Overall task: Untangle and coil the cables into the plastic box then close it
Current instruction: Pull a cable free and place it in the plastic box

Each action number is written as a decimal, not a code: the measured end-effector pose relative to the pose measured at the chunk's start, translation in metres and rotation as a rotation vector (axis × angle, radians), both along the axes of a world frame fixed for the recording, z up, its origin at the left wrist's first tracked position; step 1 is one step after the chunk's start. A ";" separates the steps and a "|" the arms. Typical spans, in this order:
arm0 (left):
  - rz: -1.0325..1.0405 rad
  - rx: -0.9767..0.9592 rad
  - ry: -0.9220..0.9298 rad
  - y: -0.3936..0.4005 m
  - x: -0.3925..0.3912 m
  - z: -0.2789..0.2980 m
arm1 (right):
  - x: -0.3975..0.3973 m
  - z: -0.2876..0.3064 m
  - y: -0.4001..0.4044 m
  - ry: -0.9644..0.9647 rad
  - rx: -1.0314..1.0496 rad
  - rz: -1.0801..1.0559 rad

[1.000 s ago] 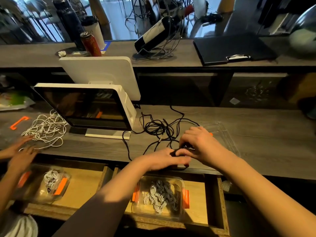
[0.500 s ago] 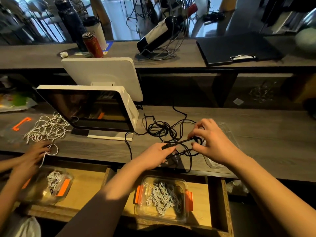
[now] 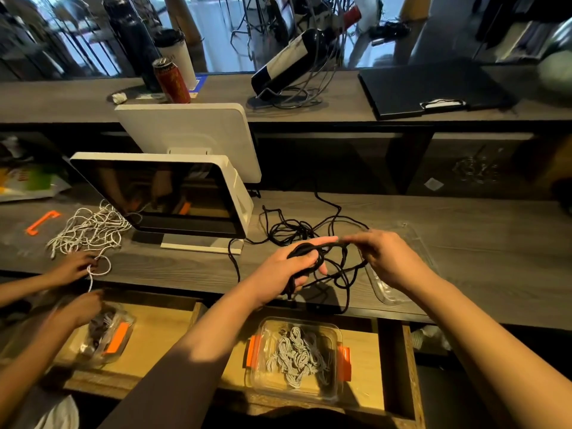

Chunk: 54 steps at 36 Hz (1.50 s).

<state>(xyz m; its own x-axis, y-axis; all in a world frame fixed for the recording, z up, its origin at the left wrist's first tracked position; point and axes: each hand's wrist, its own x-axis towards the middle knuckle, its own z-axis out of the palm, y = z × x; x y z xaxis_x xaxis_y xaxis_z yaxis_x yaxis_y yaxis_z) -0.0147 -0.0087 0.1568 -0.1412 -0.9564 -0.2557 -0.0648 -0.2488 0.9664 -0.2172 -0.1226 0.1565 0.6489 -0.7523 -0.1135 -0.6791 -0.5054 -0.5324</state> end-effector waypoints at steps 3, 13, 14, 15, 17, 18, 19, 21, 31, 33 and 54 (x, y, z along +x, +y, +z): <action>0.018 0.001 0.105 -0.003 -0.004 0.003 | 0.006 0.005 0.001 -0.005 0.038 0.014; 0.101 0.045 0.534 -0.023 -0.020 0.024 | 0.039 -0.025 0.033 -0.361 0.077 -0.194; 0.121 0.049 0.537 -0.026 -0.022 0.024 | 0.042 -0.030 0.035 -0.338 0.009 -0.208; 0.147 0.053 0.553 -0.028 -0.023 0.024 | 0.044 -0.035 0.037 -0.289 -0.090 -0.197; 0.197 0.049 0.586 -0.032 -0.024 0.023 | 0.047 -0.042 0.043 -0.252 -0.242 -0.150; 0.215 0.042 0.593 -0.033 -0.025 0.023 | 0.048 -0.041 0.046 -0.261 -0.276 -0.138; 0.231 0.039 0.590 -0.035 -0.026 0.023 | 0.049 -0.042 0.048 -0.298 -0.265 -0.141; 0.261 0.033 0.560 -0.037 -0.027 0.024 | 0.050 -0.041 0.056 -0.463 -0.140 -0.161; 0.464 -0.025 0.155 -0.042 -0.030 0.029 | 0.048 -0.035 0.055 -0.799 0.244 -0.319; 0.474 -0.048 0.034 -0.044 -0.033 0.029 | 0.047 -0.036 0.054 -0.791 0.221 -0.331; 0.453 -0.210 -0.396 -0.042 -0.044 0.038 | 0.027 -0.007 0.027 -0.715 0.583 -0.138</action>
<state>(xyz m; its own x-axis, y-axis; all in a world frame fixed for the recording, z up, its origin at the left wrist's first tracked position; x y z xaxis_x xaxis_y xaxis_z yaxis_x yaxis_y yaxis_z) -0.0585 -0.0507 0.1948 0.3562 -0.9344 -0.0057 -0.3604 -0.1430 0.9218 -0.1897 -0.0957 0.1496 0.6197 -0.7777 -0.1058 -0.1262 0.0343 -0.9914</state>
